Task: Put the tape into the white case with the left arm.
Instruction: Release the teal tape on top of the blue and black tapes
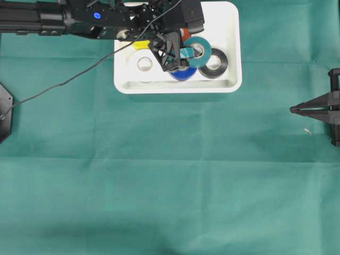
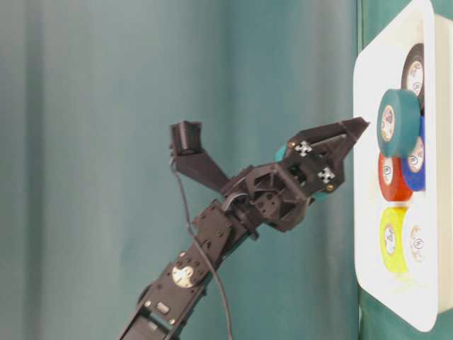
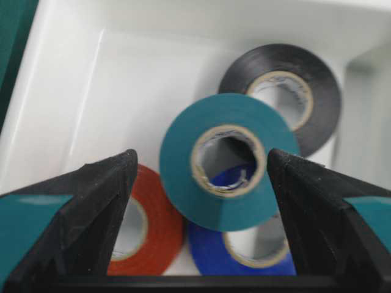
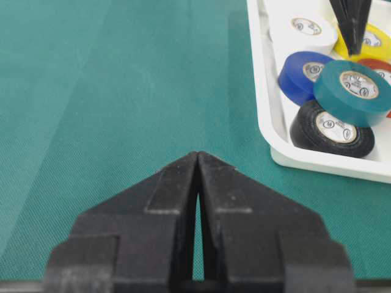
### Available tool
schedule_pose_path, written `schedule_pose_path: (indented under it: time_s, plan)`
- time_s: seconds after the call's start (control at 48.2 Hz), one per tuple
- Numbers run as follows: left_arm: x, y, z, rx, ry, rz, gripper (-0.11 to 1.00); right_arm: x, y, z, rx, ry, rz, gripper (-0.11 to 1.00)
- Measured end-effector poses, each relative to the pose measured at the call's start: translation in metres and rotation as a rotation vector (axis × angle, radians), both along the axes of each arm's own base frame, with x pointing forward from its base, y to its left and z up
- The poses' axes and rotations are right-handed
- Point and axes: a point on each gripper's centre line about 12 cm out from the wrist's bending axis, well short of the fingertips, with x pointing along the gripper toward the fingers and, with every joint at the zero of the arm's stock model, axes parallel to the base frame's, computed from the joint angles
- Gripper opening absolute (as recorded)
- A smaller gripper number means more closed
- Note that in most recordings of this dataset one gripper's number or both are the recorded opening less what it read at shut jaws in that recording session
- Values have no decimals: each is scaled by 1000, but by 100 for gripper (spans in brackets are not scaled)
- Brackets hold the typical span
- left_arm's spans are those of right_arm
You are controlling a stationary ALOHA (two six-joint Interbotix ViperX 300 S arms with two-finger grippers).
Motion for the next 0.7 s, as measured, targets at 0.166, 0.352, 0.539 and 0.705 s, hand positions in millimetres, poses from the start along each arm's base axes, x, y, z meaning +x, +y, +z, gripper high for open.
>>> schedule_pose_path:
  time_s: [0.166, 0.352, 0.539, 0.705]
  plan:
    - [-8, -16, 10, 0, -10, -26, 84, 0, 0, 0, 0, 0, 0, -9]
    - [-21, -34, 22, 0, -22, -52, 84, 0, 0, 0, 0, 0, 0, -9]
    - [-35, -53, 37, 4, -47, -84, 84, 0, 0, 0, -4, 0, 2, -9]
    - [-49, -71, 49, 10, -81, -118, 84, 0, 0, 0, -3, 0, 1, -9]
